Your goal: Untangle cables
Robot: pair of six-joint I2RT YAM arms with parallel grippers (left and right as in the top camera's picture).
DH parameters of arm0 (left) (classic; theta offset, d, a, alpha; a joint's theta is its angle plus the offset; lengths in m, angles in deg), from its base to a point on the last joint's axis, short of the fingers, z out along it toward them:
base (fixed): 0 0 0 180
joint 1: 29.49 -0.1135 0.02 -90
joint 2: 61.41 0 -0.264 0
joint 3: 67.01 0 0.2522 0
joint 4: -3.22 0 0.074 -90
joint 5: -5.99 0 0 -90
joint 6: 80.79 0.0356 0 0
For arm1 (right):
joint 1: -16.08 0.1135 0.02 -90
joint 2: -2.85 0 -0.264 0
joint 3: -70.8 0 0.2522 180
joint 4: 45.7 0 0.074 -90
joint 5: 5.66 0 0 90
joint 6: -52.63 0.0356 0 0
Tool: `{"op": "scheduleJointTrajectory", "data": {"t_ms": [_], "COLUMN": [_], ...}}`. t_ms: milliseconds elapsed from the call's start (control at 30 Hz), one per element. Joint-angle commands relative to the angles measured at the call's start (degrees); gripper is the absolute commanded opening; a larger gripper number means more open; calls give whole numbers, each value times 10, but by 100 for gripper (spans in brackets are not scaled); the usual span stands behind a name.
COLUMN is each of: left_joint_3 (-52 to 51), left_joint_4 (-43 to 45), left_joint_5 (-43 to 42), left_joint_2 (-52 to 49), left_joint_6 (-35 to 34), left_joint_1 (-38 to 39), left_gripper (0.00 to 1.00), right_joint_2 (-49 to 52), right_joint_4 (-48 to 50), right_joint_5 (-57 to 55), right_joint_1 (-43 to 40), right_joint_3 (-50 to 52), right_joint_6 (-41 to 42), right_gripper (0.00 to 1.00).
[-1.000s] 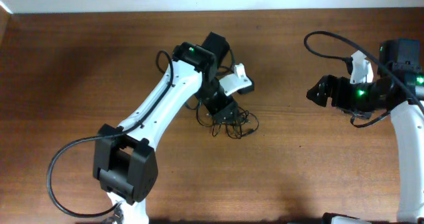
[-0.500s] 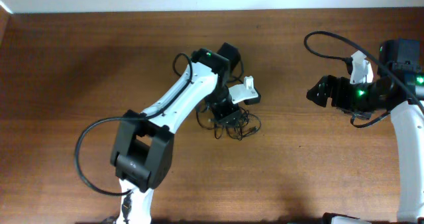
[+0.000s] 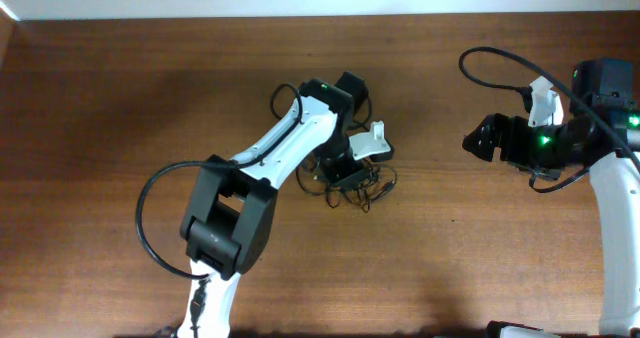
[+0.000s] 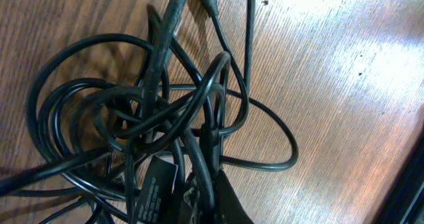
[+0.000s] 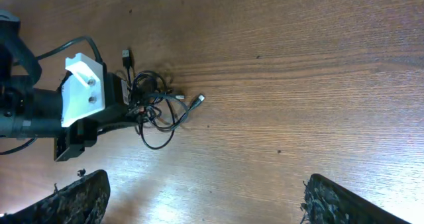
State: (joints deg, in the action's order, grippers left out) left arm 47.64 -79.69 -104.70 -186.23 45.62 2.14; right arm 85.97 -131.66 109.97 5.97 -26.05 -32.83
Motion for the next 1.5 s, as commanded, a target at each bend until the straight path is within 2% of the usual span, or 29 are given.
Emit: {"op": "scheduleJointTrajectory", "data": {"t_ms": [0,133,200,267,300,367,600,733,800,833,867,967,1100,1200,1333,1467], "left_joint_3": [92,313,405,442,459,459,459,459,459,459,459,459,459,459,459,459], "left_joint_4": [-44,-168,-193,-201,-211,-221,-276,-276,-276,-276,-276,-274,-250,-244,-243,-246], "left_joint_5": [5,-34,-69,-107,-178,-265,-342,-342,-342,-342,-337,-329,-297,-201,-139,-26], "left_joint_2": [-9,-9,-9,-9,-9,-9,-9,-9,-9,-9,-9,-9,-9,-9,-9,-9], "left_joint_6": [-39,-43,-91,-136,-147,-148,-145,-145,-145,-145,-144,-145,-154,-203,-205,-208], "left_joint_1": [-8,-42,-64,-82,-105,-133,-172,-170,-170,-170,-171,-171,-184,-215,-251,-290], "left_gripper": [0,0,0,0,0,0,0,0,0,0,0,0,0,0,0,0], "right_joint_2": [3,3,3,3,3,3,26,73,92,101,110,113,104,88,70,67], "right_joint_4": [0,11,33,73,120,181,323,395,422,436,451,449,405,354,266,201], "right_joint_5": [5,24,73,145,207,220,188,146,142,141,141,111,109,109,103,91], "right_joint_1": [-4,-4,-4,-4,5,44,150,196,204,208,212,209,169,123,91,90], "right_joint_3": [-8,-8,-8,-8,-8,-8,-8,-8,-8,-8,-8,-8,-8,-8,-8,-8], "right_joint_6": [-3,-3,-3,-3,-2,4,70,126,131,141,151,155,155,155,131,118], "right_gripper": [95,95,93,90,88,87,82,72,62,54,39,4,4,4,4,4]}}
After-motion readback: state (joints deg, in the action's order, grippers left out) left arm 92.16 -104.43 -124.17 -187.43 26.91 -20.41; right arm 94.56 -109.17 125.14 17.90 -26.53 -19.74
